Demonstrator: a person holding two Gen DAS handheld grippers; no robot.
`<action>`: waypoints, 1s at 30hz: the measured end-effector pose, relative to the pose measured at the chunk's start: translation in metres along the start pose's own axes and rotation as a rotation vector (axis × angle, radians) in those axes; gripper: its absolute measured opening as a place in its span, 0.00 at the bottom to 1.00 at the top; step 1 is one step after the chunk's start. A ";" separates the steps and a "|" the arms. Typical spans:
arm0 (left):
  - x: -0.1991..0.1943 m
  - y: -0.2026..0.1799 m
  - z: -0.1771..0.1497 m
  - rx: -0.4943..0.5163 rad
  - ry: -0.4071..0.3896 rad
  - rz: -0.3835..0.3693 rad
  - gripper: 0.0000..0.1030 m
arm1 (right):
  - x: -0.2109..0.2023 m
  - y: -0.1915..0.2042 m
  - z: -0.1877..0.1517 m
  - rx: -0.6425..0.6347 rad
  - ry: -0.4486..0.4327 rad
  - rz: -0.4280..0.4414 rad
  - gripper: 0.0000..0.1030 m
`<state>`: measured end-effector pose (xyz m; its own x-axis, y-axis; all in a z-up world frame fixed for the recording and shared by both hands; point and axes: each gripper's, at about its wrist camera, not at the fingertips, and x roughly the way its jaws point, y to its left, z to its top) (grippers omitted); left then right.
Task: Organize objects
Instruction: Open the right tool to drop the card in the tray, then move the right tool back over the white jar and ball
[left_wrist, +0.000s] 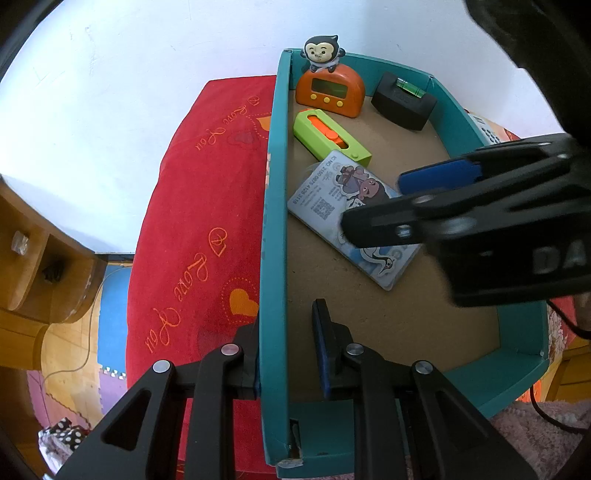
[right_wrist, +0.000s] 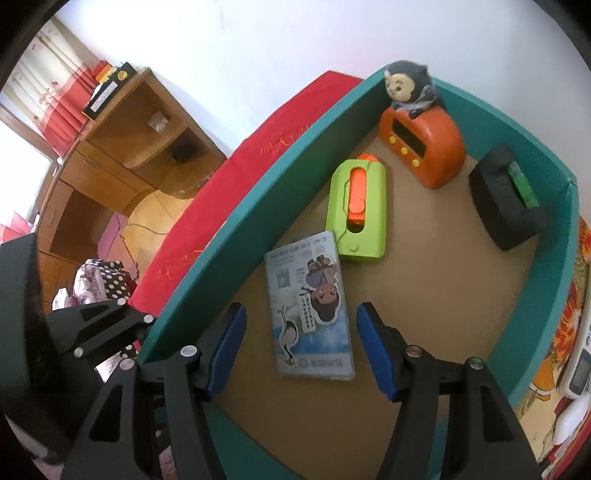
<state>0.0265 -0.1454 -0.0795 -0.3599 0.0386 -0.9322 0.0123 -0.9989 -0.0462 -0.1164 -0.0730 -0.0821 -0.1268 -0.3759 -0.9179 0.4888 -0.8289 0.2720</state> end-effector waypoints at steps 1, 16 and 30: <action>0.000 0.000 0.000 -0.001 0.000 0.000 0.20 | -0.003 0.000 -0.001 0.001 -0.006 0.000 0.61; 0.004 0.002 0.002 0.009 0.001 0.007 0.20 | -0.084 -0.048 -0.040 0.142 -0.161 -0.033 0.61; 0.005 0.001 0.001 0.011 -0.002 0.007 0.20 | -0.139 -0.161 -0.099 0.445 -0.242 -0.308 0.61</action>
<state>0.0241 -0.1462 -0.0837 -0.3613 0.0317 -0.9319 0.0042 -0.9994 -0.0357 -0.0918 0.1533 -0.0273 -0.4247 -0.1308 -0.8958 -0.0039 -0.9892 0.1463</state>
